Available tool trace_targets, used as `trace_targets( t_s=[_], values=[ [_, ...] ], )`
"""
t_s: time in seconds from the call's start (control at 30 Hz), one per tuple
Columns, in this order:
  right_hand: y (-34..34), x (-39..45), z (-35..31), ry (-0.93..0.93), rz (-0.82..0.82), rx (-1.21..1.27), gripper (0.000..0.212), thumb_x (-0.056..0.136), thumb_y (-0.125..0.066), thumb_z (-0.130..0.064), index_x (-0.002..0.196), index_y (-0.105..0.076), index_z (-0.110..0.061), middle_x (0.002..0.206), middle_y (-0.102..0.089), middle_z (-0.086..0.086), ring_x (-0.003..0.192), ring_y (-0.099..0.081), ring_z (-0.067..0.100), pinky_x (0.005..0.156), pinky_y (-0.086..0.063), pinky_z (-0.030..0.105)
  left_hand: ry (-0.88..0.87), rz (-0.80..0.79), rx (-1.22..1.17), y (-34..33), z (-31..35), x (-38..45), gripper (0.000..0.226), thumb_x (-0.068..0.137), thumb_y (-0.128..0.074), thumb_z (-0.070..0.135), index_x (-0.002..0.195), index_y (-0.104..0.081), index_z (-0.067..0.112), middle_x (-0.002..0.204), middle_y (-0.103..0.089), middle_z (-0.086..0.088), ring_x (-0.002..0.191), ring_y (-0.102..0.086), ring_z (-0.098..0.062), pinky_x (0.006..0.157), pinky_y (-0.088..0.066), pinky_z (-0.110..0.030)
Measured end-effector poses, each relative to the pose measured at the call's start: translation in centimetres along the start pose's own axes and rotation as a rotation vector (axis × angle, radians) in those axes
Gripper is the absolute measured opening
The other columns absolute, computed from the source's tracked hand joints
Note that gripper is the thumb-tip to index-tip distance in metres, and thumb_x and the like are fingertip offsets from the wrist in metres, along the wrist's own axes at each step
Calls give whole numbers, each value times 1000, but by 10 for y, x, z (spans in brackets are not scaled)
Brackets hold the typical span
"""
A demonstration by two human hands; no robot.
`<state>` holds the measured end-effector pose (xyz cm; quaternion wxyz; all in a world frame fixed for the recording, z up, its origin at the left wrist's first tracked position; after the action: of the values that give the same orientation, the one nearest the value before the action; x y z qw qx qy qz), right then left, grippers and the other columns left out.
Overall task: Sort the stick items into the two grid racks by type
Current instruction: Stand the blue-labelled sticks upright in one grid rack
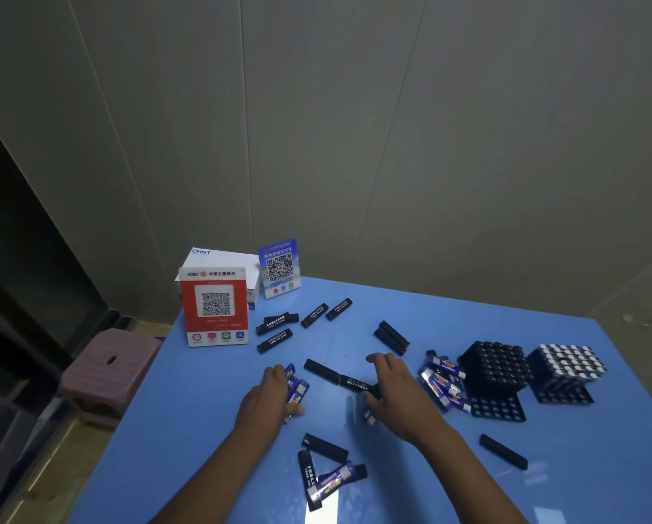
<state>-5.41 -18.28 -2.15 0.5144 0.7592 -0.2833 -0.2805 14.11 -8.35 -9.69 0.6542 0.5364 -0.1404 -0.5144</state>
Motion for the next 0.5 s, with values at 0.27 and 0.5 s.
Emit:
trace_targets(
  t_s=[0.27, 0.5],
  values=[
    [11, -3, 1, 39, 84, -120, 56, 98, -53, -34, 148, -33, -17, 154, -33, -1, 138, -35, 19, 107, -37, 28, 17, 13, 135, 3, -5, 0, 51, 92, -60, 44, 124, -42, 10, 121, -46, -11, 104, -61, -31, 81, -49, -36],
    [12, -2, 4, 18, 95, -157, 71, 99, -52, -42, 156, -20, -14, 165, -16, 6, 152, -15, 22, 122, -17, 32, 42, 44, 240, 14, -7, -2, 36, 79, -61, 34, 110, -53, 17, 108, -60, -4, 96, -64, -24, 78, -51, -31]
  ],
)
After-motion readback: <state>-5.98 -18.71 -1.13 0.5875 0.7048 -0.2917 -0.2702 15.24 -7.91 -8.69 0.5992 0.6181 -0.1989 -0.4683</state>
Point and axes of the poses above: each hand's wrist, its own x-axis towards the middle knuckle, its own y-axis out of the back of the hand, z = x × y, the point moved 7 cm from there along x, towards the middle knuckle
